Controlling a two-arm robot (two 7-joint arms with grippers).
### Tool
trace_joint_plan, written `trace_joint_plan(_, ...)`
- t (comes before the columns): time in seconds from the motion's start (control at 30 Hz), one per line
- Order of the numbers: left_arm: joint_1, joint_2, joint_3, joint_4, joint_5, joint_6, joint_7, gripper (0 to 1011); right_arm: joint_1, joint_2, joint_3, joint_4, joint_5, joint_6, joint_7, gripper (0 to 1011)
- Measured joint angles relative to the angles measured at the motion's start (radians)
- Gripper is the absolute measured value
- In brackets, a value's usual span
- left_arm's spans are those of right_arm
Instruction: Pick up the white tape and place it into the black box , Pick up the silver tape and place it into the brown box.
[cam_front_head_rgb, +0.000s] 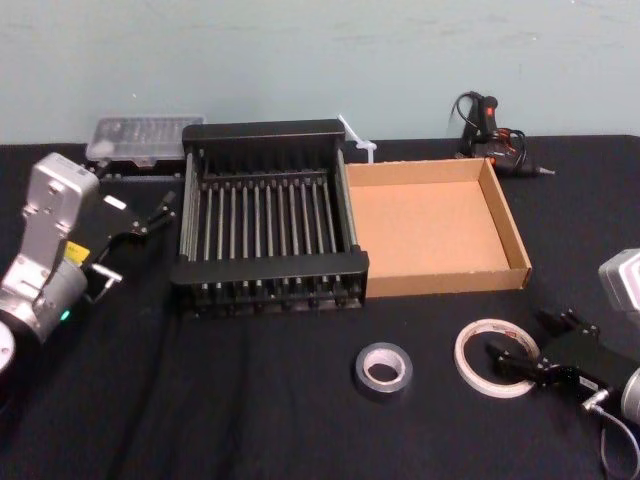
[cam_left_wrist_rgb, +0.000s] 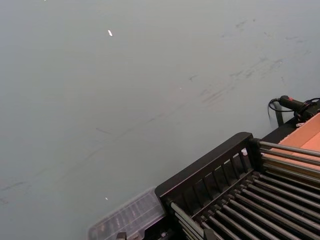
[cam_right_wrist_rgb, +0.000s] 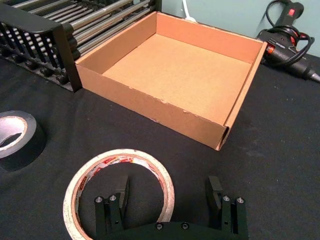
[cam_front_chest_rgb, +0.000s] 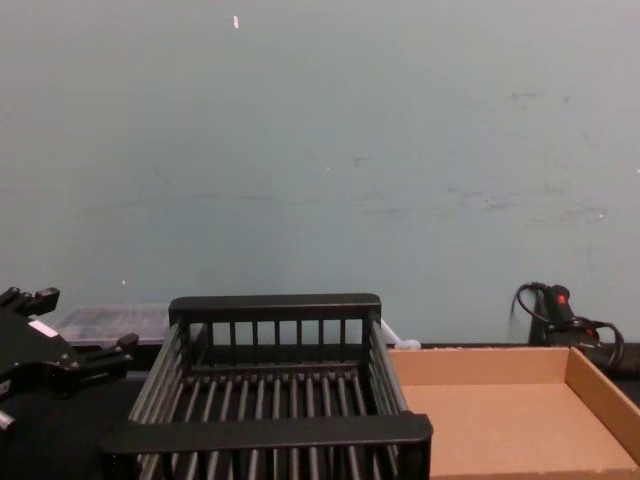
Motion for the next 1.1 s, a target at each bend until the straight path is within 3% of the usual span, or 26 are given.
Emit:
trace_joint_plan(0.73, 0.0, 0.0, 0.0, 0.0, 0.0, 0.0, 0.0, 1001, 0.0, -0.001, 0.001, 0.0, 0.003, 0.003, 0.001, 994)
trace_joint_plan(1.1, 0.0, 0.0, 0.0, 0.0, 0.0, 0.0, 0.0, 1002, 0.0, 0.0, 0.0, 0.0, 0.003, 0.002, 0.0, 704)
